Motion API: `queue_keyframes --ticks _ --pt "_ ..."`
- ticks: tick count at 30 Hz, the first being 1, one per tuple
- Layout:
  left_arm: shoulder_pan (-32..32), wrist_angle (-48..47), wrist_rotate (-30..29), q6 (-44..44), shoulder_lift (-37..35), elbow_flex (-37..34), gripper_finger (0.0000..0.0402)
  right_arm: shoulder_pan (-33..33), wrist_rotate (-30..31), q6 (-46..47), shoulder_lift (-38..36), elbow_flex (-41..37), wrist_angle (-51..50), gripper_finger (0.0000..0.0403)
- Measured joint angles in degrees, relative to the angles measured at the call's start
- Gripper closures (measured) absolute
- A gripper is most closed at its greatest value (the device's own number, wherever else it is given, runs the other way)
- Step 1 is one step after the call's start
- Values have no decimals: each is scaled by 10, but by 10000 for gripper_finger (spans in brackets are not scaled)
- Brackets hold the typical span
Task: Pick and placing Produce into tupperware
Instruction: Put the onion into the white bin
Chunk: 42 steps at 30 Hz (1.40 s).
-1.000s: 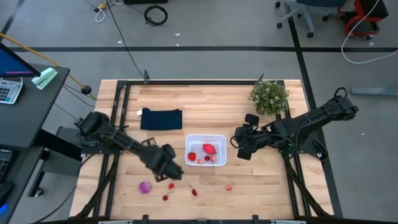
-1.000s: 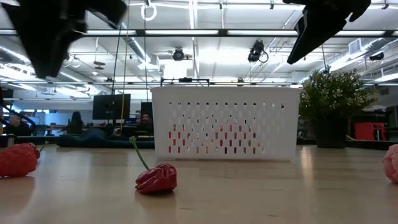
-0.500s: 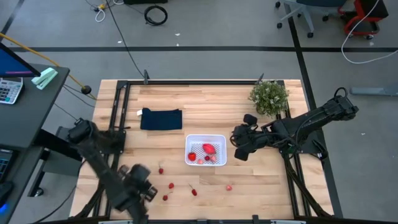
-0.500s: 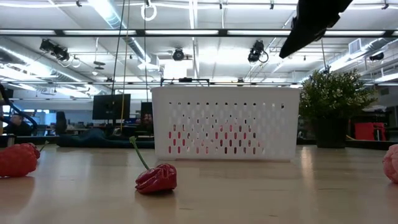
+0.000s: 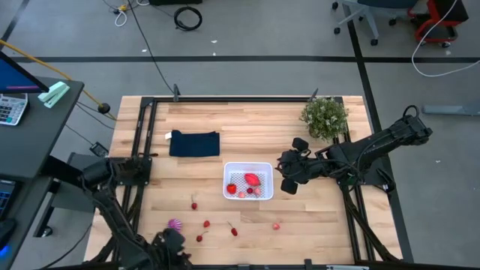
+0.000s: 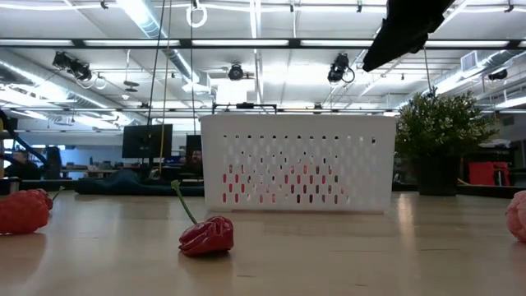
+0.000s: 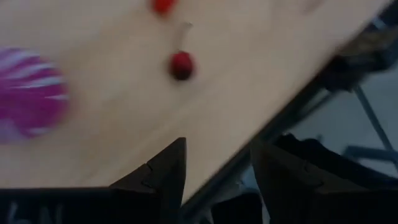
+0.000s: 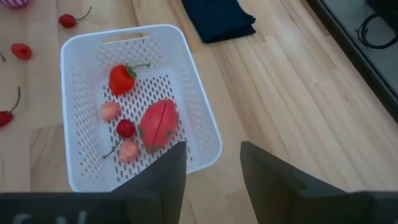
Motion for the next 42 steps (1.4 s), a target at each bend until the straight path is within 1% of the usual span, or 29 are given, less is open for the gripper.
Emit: queue_keyframes --ticks 4,8,12,15,20,23,25,28,33,35,37,39,42 --pt "6 70 0 60 14 0 220 0 0 4 0 0 0 243" --pt "8 101 2 65 27 0 217 0 0 2 0 0 0 243" --pt "11 94 4 111 38 0 214 0 0 1 0 0 0 243" --pt "14 55 10 76 43 0 218 0 0 1 0 0 0 243" --pt "15 18 94 35 42 0 227 0 0 3 0 0 0 243" --pt "9 8 181 21 42 0 229 0 0 4 0 0 0 243" --pt "0 -4 204 7 42 0 230 0 0 5 0 0 0 243" --pt "-13 -34 205 -11 42 0 230 0 0 20 0 0 0 243" --pt "-31 -116 202 -56 42 0 230 1 0 45 0 0 0 243" --pt "-37 -142 179 -71 42 0 230 1 0 54 0 -4 0 243" --pt "-41 -155 144 -80 41 0 230 0 0 61 0 -11 -1 243" --pt "-40 -160 134 -73 41 0 226 0 0 66 0 -17 -1 243" --pt "-35 -178 131 -56 41 0 208 0 0 66 0 -24 -3 243"
